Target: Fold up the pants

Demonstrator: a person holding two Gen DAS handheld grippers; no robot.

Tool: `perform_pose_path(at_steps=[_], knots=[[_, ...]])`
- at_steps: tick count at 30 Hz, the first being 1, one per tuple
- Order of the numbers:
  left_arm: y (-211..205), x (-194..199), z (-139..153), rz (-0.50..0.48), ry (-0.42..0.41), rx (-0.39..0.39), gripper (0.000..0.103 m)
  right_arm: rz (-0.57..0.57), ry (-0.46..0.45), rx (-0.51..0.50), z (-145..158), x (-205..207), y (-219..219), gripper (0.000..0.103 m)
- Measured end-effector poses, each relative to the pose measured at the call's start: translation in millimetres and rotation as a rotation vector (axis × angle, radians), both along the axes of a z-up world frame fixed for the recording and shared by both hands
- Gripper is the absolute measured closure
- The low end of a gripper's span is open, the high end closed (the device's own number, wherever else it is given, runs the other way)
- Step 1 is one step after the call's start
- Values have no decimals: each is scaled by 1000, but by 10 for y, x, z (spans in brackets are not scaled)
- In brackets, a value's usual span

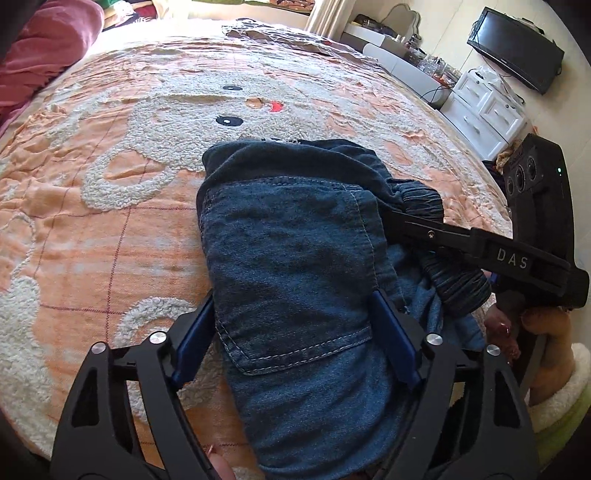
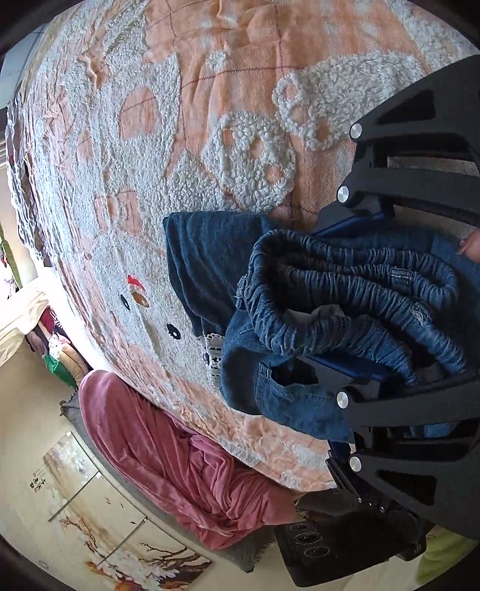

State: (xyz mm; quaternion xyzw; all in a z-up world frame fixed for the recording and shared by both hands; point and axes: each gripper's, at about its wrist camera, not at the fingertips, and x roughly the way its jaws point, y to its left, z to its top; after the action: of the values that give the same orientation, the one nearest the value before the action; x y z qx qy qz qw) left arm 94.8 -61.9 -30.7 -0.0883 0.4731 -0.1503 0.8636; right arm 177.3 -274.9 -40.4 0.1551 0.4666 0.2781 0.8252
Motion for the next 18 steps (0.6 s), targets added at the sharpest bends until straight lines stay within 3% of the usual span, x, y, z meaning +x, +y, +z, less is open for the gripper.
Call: perform_pose_path(at_steps=[3, 5, 8, 18], knots=[[-16, -10, 30, -7, -6, -5, 46, -2, -22, -10, 26, -33, 19, 58], [-16, -23, 56, -9, -12, -12, 62, -4, -33, -12, 41, -46, 25, 60], [-46, -31, 124, -18, -28, -10, 74, 1, -66, -21, 98, -83, 49, 63], [-49, -66, 318, -23, -61, -14, 79, 19, -181, -62, 409, -216, 134, 65]])
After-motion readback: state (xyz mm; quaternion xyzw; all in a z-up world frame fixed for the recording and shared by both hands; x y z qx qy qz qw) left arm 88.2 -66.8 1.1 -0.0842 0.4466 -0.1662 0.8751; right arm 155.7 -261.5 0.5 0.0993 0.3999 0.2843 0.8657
